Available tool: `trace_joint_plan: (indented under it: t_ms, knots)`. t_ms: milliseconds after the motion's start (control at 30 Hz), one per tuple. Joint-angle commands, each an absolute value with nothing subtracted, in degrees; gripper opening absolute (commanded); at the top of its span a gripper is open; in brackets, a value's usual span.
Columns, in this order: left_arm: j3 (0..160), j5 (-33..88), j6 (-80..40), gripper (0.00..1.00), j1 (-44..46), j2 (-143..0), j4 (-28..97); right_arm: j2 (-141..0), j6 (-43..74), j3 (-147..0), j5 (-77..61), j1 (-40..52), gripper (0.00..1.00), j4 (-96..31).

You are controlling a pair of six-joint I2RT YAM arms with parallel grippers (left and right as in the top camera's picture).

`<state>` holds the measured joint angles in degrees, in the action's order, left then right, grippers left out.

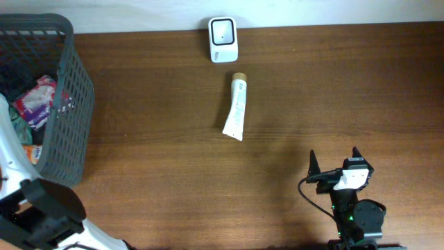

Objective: Scan the item barcode
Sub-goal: 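Reach the left gripper into the basket and grasp the purple-red pack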

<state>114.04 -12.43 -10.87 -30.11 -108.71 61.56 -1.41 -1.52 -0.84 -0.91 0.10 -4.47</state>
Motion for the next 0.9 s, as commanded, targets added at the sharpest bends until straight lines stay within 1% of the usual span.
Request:
trace_joint_plan:
  t_ms: [0, 67, 167, 333, 433, 600, 733, 800, 867]
  knots:
    - [114.4, -9.0, -9.9, 0.98, -30.1, -111.9, 60.3, -1.2, -1.5, -0.3, -0.2, 0.5, 0.99, -4.6]
    - [114.4, -9.0, -9.9, 0.97, -30.3, -114.1, 60.0, -1.2, -1.5, -0.3, -0.2, 0.5, 0.99, -4.6]
    - [114.4, -9.1, -10.0, 1.00, -30.5, -117.4, 59.4, -1.2, -1.5, -0.3, -0.2, 0.5, 0.99, -4.6]
    - [114.4, -9.3, -10.0, 0.99, -30.6, -123.9, 58.7, -1.2, -1.5, -0.3, -0.2, 0.5, 0.98, -4.6]
    - [114.4, -12.6, -10.0, 0.99, -30.6, -126.7, 58.8, -1.2, -1.5, -0.3, -0.2, 0.5, 0.99, -4.6]
    - [114.4, -13.7, -9.9, 0.98, -31.3, -128.7, 58.1, -1.2, -1.5, -0.3, -0.2, 0.5, 0.99, -4.6]
    - [114.4, -8.1, -9.9, 0.98, -33.1, -130.4, 58.2, -1.2, -1.5, -0.3, -0.2, 0.5, 0.99, -4.6]
    - [114.4, -3.3, -9.9, 0.98, -34.4, -131.0, 58.1, -1.2, -1.5, -0.3, -0.2, 0.5, 0.99, -4.6]
    - [114.4, 0.9, -9.3, 0.94, -35.5, -131.4, 58.1, -1.2, -1.5, -0.3, -0.2, 0.5, 0.99, -4.6]
